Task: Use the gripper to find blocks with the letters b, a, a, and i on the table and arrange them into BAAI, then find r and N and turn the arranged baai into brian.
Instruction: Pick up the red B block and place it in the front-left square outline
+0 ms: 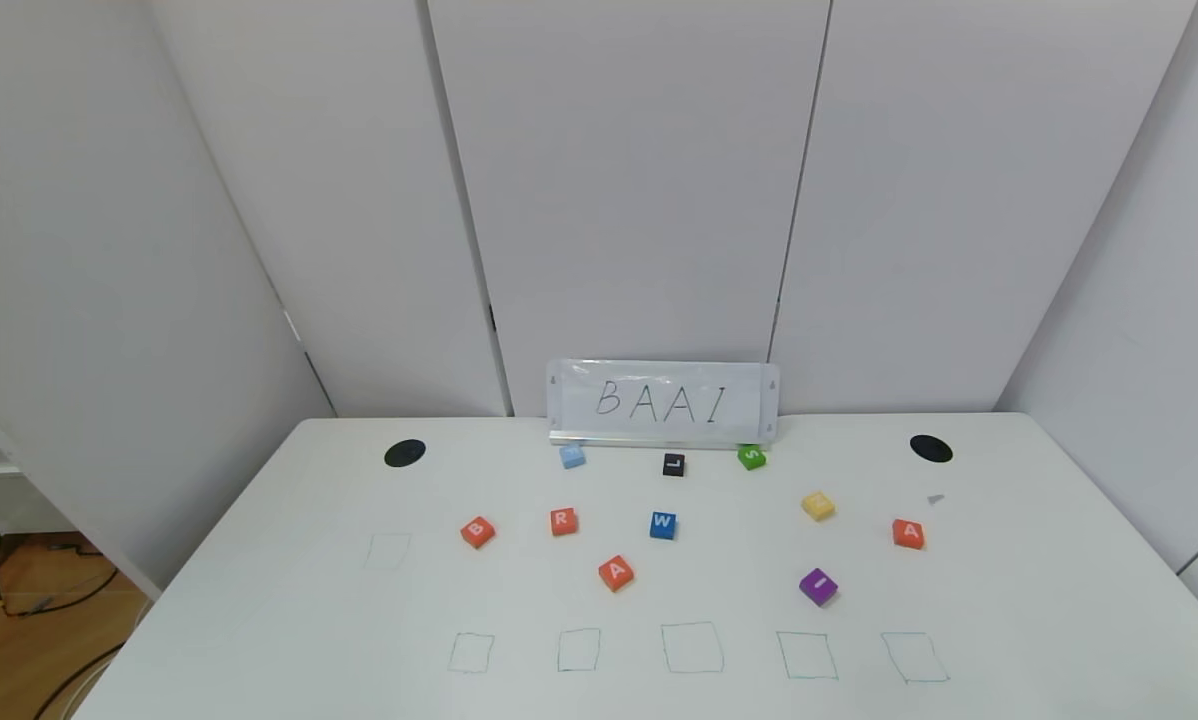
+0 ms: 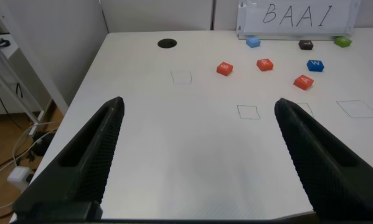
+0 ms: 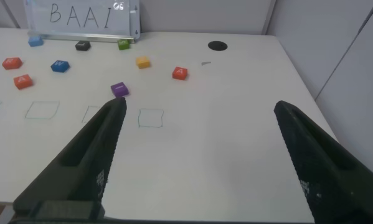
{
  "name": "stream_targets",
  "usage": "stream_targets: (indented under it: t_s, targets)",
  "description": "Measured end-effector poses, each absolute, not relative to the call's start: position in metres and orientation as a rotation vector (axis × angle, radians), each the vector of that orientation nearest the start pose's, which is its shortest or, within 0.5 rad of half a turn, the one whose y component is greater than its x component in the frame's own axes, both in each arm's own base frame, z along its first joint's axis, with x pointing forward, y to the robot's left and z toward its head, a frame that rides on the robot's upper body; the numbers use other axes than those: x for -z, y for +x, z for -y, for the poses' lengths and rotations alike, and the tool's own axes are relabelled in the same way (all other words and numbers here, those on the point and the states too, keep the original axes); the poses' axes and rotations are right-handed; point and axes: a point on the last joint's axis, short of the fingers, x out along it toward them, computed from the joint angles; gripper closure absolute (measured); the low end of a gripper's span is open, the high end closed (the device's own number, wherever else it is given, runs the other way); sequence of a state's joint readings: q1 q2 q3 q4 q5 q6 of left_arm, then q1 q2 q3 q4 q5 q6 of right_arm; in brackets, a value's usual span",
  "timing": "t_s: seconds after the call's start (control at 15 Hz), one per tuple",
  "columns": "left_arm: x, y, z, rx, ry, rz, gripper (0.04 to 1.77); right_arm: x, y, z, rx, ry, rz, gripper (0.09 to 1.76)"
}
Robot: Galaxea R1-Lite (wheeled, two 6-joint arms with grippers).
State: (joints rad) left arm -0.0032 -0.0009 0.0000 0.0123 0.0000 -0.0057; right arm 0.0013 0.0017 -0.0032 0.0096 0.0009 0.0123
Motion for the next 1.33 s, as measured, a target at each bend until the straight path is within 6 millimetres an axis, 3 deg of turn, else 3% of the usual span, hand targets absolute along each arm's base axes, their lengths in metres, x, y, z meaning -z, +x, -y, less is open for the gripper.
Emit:
stream_targets:
  t_s: [1.33]
  targets:
    - [-0.0742,-0.0229,-0.0001,0.003,-0.006,-0.011,0.09,-0.0752,-0.0230,0.0000,0.001,0.016,-0.013,0.14]
